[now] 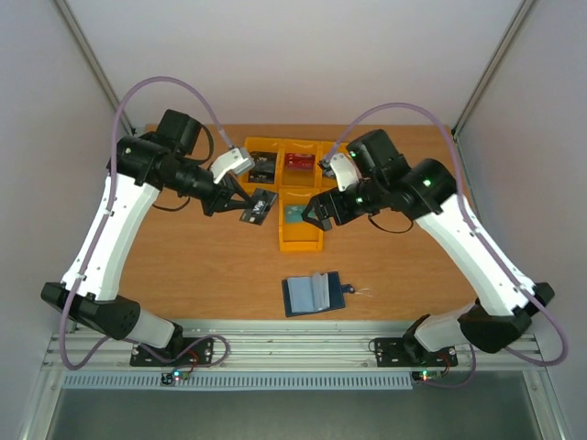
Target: Take the credit cards out of the card holder
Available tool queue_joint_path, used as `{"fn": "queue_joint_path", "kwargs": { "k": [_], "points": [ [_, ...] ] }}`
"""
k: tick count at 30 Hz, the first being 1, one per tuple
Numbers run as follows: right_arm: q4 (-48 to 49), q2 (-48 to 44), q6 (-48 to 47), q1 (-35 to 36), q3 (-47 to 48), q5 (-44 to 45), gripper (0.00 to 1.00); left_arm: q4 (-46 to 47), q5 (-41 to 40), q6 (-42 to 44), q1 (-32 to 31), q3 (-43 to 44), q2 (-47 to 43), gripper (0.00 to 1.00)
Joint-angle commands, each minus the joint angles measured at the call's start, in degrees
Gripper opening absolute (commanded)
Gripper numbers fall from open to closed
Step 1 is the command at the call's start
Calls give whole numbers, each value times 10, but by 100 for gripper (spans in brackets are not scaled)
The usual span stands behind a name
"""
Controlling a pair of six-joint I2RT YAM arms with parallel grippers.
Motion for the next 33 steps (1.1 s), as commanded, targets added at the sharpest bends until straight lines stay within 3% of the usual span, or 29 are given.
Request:
{"fn": "queue_joint_path", "kwargs": {
  "k": [1, 5, 8, 17, 20, 21, 23, 24, 26, 27, 28, 30, 33],
  "points": [
    [67, -36, -134, 16, 26, -197, 88, -68, 49, 70, -20, 34, 1, 0],
    [102, -13, -143, 17, 46, -277, 85, -105, 82, 111, -34, 47, 2, 0],
    [98, 18, -149, 26, 75, -290, 80, -122, 94, 134, -41, 46, 0, 0],
    [82, 73, -151, 47, 112, -313, 38, -118, 97, 132, -49, 42, 3, 0],
    [88, 73, -143, 50, 106, -306, 7, -117, 97, 130, -49, 43, 4, 0],
    [91, 70, -140, 49, 103, -299, 2, -117, 97, 130, -49, 43, 3, 0],
    [95, 65, -128, 48, 99, -265, 1, -106, 89, 124, -49, 41, 2, 0],
    [95, 66, -111, 41, 100, -238, 1, -74, 74, 104, -49, 36, 0, 8],
    [102, 70, -26, 7, 98, -190, 1, 6, -7, 30, -49, 23, -4, 51],
    [115, 72, 58, -23, 88, -200, 1, 37, -62, -8, -49, 21, -3, 64],
    [144, 70, 129, -53, 65, -226, 1, 55, -118, -50, -49, 26, 0, 71],
    [269, 48, 262, -89, -22, -271, 1, 71, -191, -61, -51, 53, 10, 76],
    [413, 12, 408, -104, -147, -233, 1, 78, -199, -55, -62, 121, 29, 76]
  ]
}}
